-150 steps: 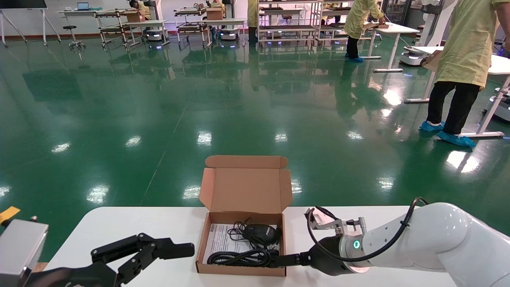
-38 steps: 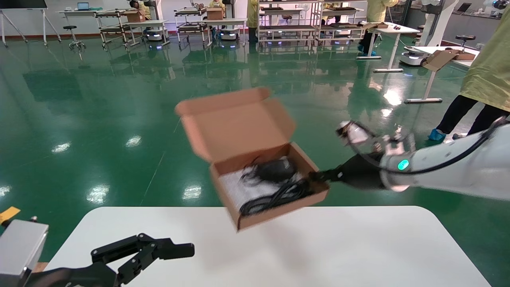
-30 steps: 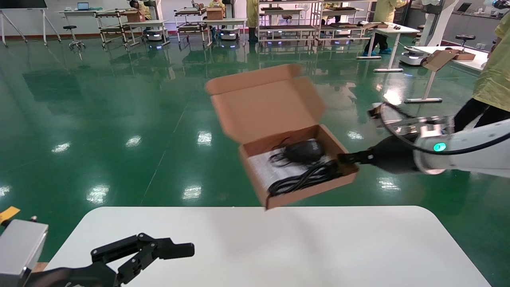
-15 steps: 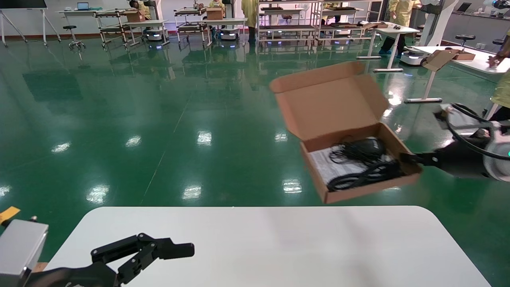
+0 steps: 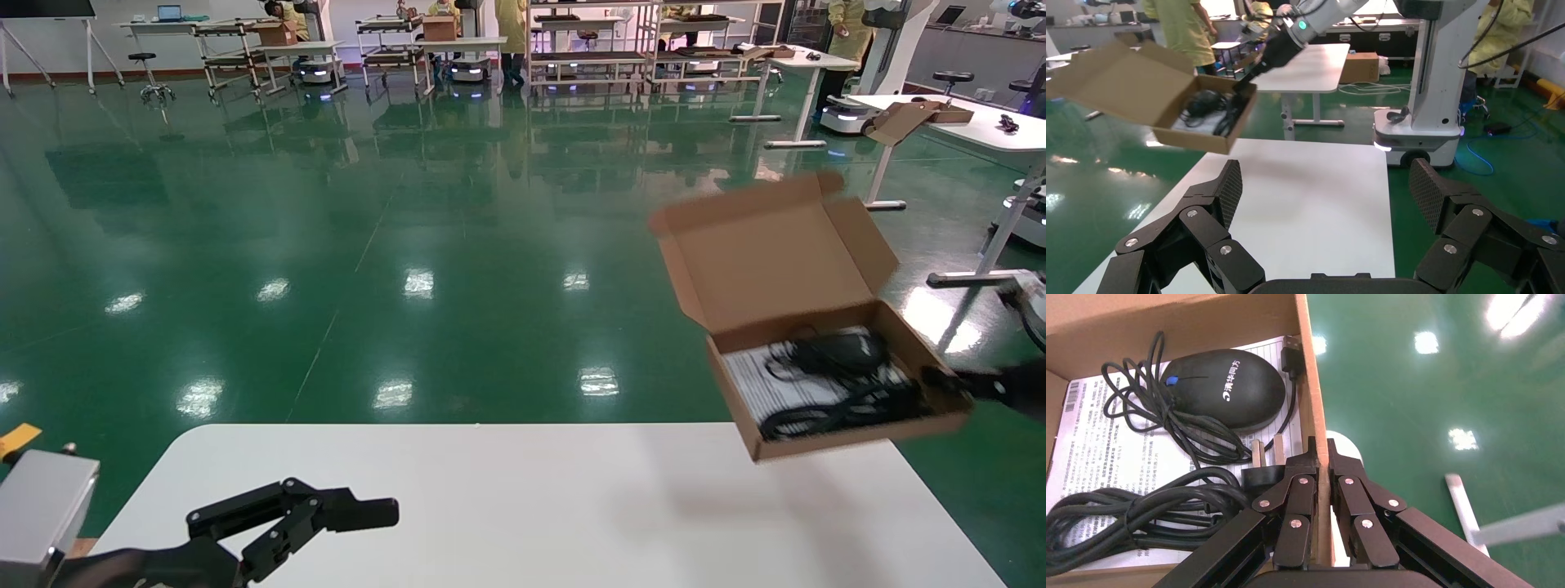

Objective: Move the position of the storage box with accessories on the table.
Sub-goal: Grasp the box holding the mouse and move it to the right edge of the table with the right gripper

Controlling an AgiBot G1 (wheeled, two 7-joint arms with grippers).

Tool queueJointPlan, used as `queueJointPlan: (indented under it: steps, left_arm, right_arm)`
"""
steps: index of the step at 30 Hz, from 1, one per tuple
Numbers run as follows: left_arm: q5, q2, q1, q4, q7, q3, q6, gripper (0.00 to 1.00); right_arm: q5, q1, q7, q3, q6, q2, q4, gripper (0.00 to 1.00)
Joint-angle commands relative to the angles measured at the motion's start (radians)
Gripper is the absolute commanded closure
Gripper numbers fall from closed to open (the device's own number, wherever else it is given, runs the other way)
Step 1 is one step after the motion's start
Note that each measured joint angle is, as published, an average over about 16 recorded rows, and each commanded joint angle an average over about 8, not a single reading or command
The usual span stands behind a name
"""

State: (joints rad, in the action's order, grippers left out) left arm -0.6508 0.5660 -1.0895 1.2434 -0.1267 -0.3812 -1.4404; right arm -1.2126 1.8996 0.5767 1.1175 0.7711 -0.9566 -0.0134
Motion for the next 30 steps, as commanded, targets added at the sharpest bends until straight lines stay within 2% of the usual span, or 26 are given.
queueJointPlan:
  steps: [1,9,20,30]
  left_arm:
    - [0.0,0.0,0.0,0.0,0.0,0.0,0.0,0.0]
    - [0.0,0.0,0.0,0.0,0.0,0.0,0.0,0.0]
    - [0.0,0.0,0.0,0.0,0.0,0.0,0.0,0.0]
    - [0.0,0.0,0.0,0.0,0.0,0.0,0.0,0.0]
  right_arm:
    - [0.006,-0.018,-0.009,-0.004,-0.009,0.018,-0.002,1.0]
    - [0.044,-0.106,-0.039,-0.03,-0.072,0.061,-0.001,1.0]
    - [0.094,-0.221,-0.066,-0.065,-0.198,0.066,0.004,1.0]
    - [0.127,-0.278,-0.079,-0.088,-0.24,0.05,0.021,1.0]
